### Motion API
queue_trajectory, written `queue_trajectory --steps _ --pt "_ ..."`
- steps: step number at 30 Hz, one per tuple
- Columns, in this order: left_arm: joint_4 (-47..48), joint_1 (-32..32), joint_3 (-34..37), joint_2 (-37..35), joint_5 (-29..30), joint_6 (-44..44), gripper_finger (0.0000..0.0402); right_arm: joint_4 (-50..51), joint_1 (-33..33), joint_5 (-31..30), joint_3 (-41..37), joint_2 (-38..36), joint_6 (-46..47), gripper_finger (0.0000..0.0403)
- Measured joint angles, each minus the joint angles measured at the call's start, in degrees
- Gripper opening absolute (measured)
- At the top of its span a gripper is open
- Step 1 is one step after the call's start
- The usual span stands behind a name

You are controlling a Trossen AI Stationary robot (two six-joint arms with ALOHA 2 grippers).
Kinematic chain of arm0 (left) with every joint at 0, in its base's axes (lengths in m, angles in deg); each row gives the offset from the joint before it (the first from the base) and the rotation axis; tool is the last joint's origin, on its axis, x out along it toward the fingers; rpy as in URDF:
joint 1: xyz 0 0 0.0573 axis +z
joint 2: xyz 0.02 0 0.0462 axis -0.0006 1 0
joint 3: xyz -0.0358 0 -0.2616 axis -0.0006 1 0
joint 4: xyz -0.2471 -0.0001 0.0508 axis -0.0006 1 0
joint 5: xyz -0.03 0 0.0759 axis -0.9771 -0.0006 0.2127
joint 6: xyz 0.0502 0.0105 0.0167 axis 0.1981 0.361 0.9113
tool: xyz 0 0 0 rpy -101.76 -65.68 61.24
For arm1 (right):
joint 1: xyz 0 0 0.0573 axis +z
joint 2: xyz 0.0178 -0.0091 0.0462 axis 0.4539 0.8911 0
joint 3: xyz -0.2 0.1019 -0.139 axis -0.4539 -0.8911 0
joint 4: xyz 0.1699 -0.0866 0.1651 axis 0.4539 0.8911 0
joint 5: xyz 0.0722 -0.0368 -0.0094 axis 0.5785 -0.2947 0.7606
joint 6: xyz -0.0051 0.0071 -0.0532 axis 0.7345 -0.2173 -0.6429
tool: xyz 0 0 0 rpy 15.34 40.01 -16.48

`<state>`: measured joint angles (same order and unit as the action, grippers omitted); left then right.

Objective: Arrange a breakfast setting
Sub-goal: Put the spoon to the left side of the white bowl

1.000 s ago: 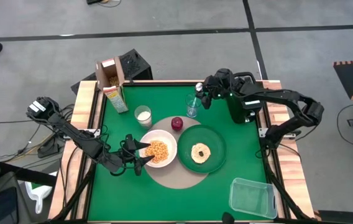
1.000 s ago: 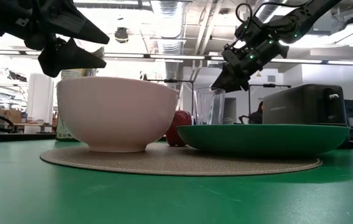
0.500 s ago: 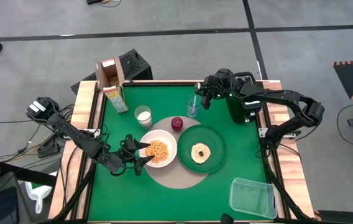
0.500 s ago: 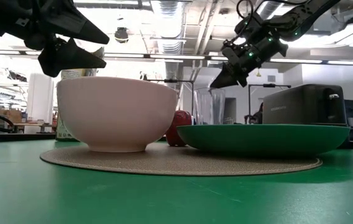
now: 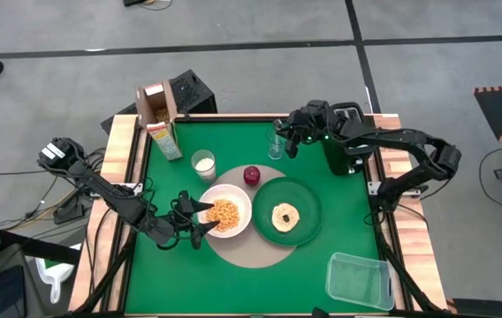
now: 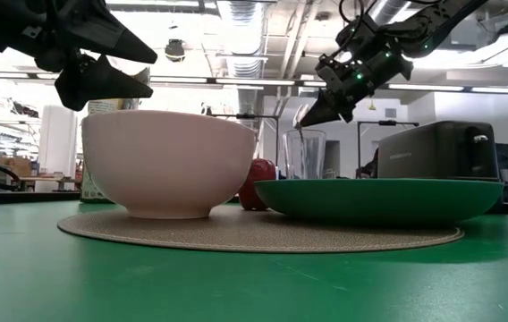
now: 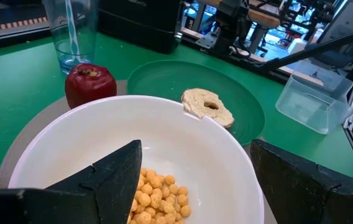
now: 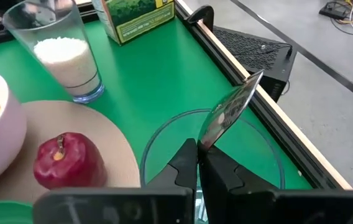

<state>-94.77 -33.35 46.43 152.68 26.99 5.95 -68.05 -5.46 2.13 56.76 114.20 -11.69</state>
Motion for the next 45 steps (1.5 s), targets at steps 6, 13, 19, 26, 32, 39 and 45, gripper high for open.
queue_trajectory --steps 6,13,19,26,32,39,45 --pt "0.0 0.0 0.0 0.0 0.01 0.02 0.0286 1.1 1.41 -1.45 0.67 -2.36 0.07 0.0034" --pt "0.06 0.0 -0.08 0.0 0.78 0.65 0.0286 3.64 3.33 -1.47 2.93 -6.88 1.58 0.0034" --pt "0.0 0.0 -1.57 0.0 2.59 3.75 0.0286 4.37 5.13 -3.7 3.15 -11.22 1.63 0.0034" --pt "0.21 0.0 -5.16 0.0 6.68 10.6 0.0286 7.23 8.73 -7.38 3.15 -15.5 1.76 0.0034" --pt "0.37 0.04 -8.34 0.0 10.37 16.76 0.0286 7.23 13.28 -7.78 3.15 -18.51 2.72 0.0034" --pt "0.42 1.33 -10.29 0.0 11.64 20.65 0.0286 7.28 18.57 -11.99 3.15 -20.69 2.26 0.0034" --pt "0.44 4.53 -10.29 0.0 9.1 20.83 0.0286 6.58 21.44 -13.3 3.23 -21.56 3.72 0.0034"
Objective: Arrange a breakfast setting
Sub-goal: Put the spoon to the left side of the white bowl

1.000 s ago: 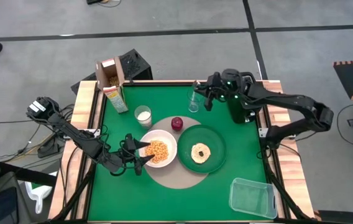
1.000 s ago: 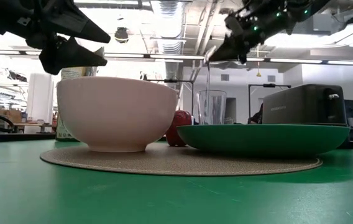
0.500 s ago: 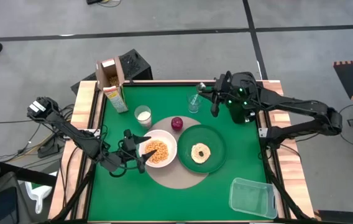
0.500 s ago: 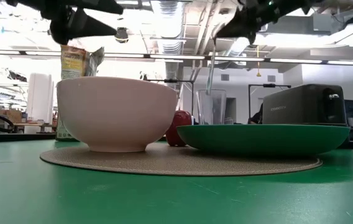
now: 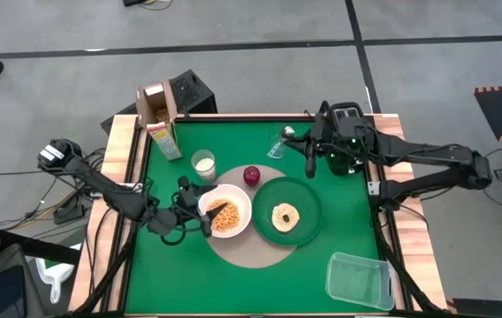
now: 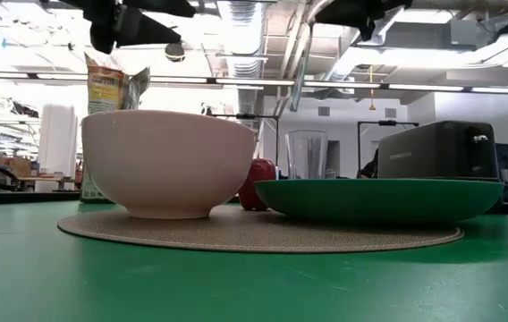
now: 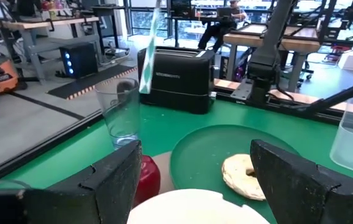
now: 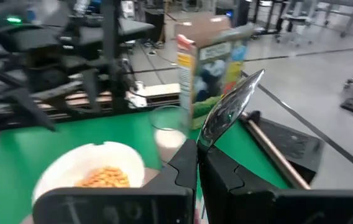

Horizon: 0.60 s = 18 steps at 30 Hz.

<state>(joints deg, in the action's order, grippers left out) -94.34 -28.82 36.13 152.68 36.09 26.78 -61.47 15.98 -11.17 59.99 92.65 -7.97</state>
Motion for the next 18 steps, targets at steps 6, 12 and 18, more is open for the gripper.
queue_trajectory --steps 6,12,18 --pt "-0.28 2.98 0.0 0.02 -1.25 -0.04 0.0286 -3.22 5.75 0.04 0.01 2.38 0.49 0.0034" --pt "-3.34 3.53 -0.02 0.96 -0.87 2.76 0.0286 -7.86 10.0 0.02 0.01 7.02 0.51 0.0034" --pt "-5.86 3.53 -3.8 8.5 1.11 7.63 0.0286 -13.15 11.78 0.07 0.03 12.14 1.47 0.0036"
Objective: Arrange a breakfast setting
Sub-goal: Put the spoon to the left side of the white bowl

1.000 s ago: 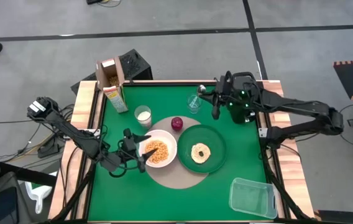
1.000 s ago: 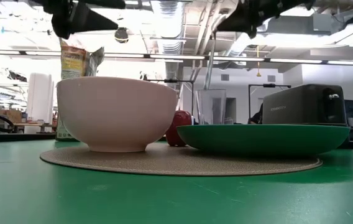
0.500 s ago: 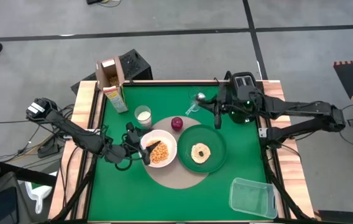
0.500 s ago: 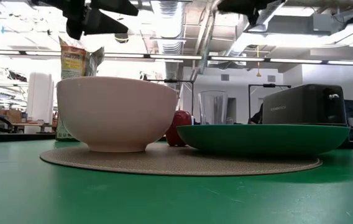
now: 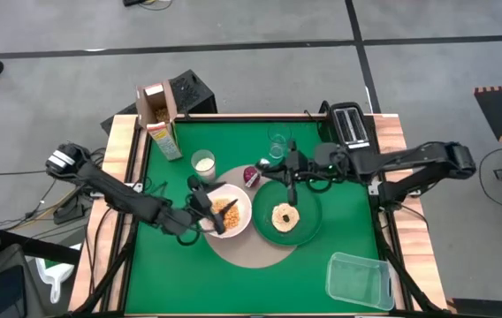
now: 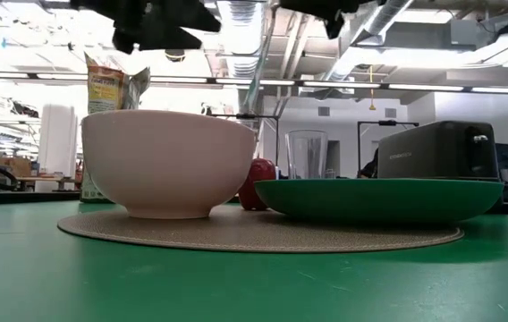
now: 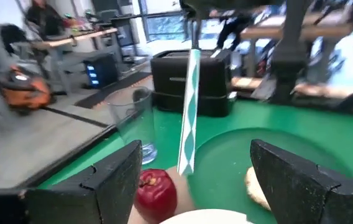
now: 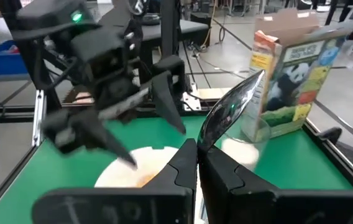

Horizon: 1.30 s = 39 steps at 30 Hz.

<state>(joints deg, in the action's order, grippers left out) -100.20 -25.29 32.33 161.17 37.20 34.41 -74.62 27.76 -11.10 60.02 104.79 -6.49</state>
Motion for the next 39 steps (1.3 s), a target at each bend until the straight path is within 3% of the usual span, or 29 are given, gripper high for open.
queue_trajectory --steps 9,18,22,33,39 --pt "14.98 1.25 -16.52 15.63 11.14 1.38 0.0286 -4.3 2.71 0.09 0.0 2.4 0.08 0.0037" --pt "19.09 3.88 -21.77 19.79 7.65 -3.59 0.0278 -4.14 5.31 0.09 0.0 2.42 -0.54 0.0037" --pt "19.34 3.78 -21.72 19.34 7.34 -4.75 0.0238 -3.94 5.32 0.04 0.0 2.42 -0.57 0.0037" --pt "19.78 3.89 -21.72 19.29 6.42 -5.7 0.0075 -5.1 5.32 0.04 0.0 2.42 -0.55 0.0038" --pt "19.74 3.93 -21.7 19.28 6.47 -5.64 0.003 -5.02 5.33 -0.09 0.0 2.42 -0.57 0.0038"
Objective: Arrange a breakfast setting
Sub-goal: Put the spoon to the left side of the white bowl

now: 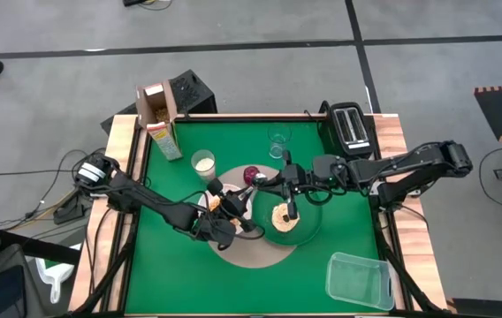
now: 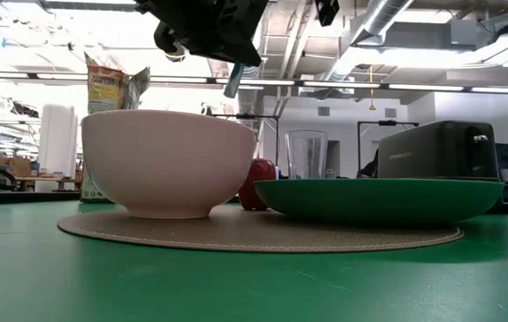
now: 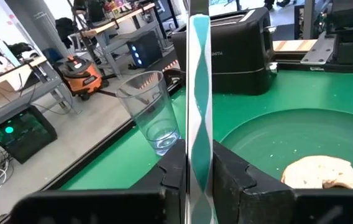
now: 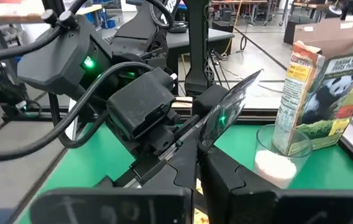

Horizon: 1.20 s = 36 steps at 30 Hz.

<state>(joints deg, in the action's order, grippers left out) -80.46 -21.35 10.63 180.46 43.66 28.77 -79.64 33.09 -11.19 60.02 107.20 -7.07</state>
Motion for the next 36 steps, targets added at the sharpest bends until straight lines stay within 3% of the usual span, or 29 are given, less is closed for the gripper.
queue_trajectory --steps 6,11,17,21,25,31,36 --pt "0.22 -0.02 0.02 0.0 -0.53 -0.16 0.0044 0.67 -0.23 0.55 -0.02 0.0 3.07 0.0052" --pt "2.73 -1.32 0.09 -0.82 -0.67 -0.29 0.0037 4.02 -0.16 0.61 -0.09 -1.66 3.18 0.0102" --pt "15.28 -4.27 0.39 -6.45 -1.72 -8.36 0.003 13.54 -0.14 0.35 -0.17 -7.32 0.75 0.0167" --pt "17.78 -5.92 4.23 -11.78 -4.04 -12.87 0.0035 13.72 -0.14 0.26 -3.14 -9.28 -2.87 0.0189" --pt "8.42 -6.92 11.41 -17.42 -11.37 -11.97 0.003 6.35 -0.95 2.93 -8.26 -8.65 -4.66 0.0193" --pt "-25.55 -6.03 24.3 -20.65 -35.41 -1.49 0.0034 -10.24 -3.64 14.69 -11.91 -3.06 -4.55 0.0184" --pt "-39.54 -4.02 27.98 -18.68 -47.78 1.53 0.0032 -23.11 -3.99 21.58 -11.85 3.54 -2.6 0.0178"
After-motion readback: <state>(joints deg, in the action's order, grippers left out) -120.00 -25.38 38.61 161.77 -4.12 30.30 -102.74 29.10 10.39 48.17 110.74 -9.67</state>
